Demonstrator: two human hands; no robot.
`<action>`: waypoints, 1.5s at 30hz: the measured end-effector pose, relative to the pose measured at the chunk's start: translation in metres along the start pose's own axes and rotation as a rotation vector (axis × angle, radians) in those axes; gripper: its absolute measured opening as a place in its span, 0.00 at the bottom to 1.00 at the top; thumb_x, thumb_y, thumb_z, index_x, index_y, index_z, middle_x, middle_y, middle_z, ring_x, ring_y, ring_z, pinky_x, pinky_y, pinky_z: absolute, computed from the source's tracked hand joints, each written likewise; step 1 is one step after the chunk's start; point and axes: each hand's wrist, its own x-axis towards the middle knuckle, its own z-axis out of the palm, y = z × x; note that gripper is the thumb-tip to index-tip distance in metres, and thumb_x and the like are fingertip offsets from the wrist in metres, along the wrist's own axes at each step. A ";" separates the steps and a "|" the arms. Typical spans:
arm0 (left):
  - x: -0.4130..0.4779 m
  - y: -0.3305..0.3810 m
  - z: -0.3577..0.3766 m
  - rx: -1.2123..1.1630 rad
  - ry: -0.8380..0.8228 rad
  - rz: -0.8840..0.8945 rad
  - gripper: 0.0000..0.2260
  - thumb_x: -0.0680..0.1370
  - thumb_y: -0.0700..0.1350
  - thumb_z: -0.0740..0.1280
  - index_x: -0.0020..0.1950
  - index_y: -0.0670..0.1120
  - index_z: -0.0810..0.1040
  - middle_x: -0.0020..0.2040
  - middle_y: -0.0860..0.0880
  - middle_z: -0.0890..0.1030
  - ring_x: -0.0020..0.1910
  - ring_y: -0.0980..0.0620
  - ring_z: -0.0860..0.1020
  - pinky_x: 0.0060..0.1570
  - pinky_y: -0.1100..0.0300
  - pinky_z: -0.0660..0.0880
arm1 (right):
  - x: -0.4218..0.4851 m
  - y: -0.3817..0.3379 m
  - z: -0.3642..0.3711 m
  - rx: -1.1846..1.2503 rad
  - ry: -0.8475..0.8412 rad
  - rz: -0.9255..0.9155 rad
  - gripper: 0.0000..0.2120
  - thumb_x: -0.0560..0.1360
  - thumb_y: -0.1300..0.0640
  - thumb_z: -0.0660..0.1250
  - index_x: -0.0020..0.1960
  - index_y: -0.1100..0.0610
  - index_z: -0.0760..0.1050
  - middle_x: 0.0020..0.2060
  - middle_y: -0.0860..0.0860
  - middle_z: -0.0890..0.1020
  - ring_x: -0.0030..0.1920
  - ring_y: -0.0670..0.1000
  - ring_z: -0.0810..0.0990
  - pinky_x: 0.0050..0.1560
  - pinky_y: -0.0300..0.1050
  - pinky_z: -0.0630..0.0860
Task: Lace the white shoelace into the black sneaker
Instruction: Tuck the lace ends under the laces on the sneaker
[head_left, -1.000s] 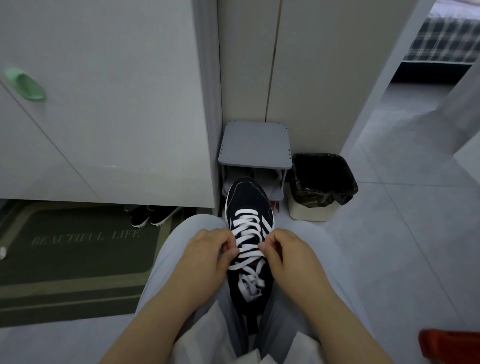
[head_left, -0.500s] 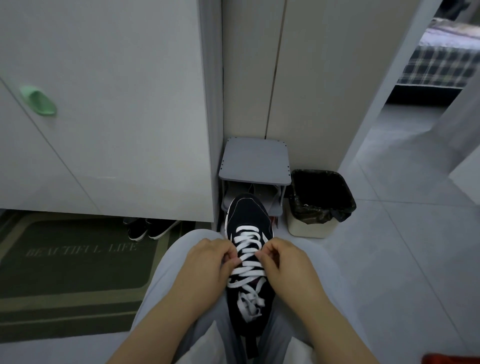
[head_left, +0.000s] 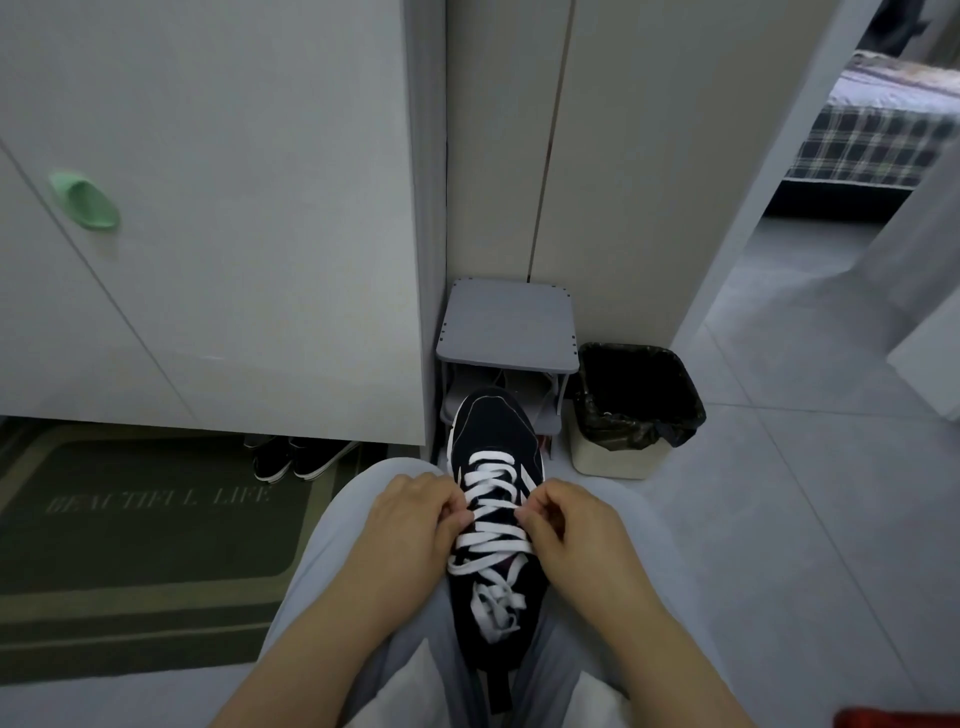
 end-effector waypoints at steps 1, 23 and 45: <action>0.000 0.000 -0.001 -0.034 0.016 -0.011 0.14 0.76 0.44 0.65 0.35 0.57 0.66 0.36 0.59 0.71 0.41 0.58 0.68 0.42 0.63 0.62 | 0.001 0.000 -0.001 0.041 -0.008 0.019 0.08 0.74 0.53 0.67 0.40 0.56 0.76 0.35 0.49 0.79 0.36 0.47 0.76 0.38 0.34 0.71; 0.029 0.002 0.008 -0.016 0.087 -0.062 0.10 0.76 0.48 0.64 0.36 0.55 0.67 0.39 0.55 0.73 0.42 0.57 0.69 0.40 0.66 0.63 | 0.030 -0.005 0.007 0.029 0.036 0.021 0.05 0.74 0.52 0.67 0.41 0.51 0.73 0.37 0.46 0.76 0.35 0.43 0.72 0.35 0.30 0.68; 0.022 0.003 0.009 0.029 0.094 -0.098 0.13 0.78 0.45 0.59 0.36 0.56 0.61 0.40 0.53 0.73 0.41 0.53 0.69 0.41 0.61 0.62 | 0.040 -0.005 0.013 0.187 0.080 0.028 0.08 0.76 0.58 0.64 0.40 0.47 0.70 0.41 0.45 0.74 0.39 0.42 0.73 0.40 0.30 0.68</action>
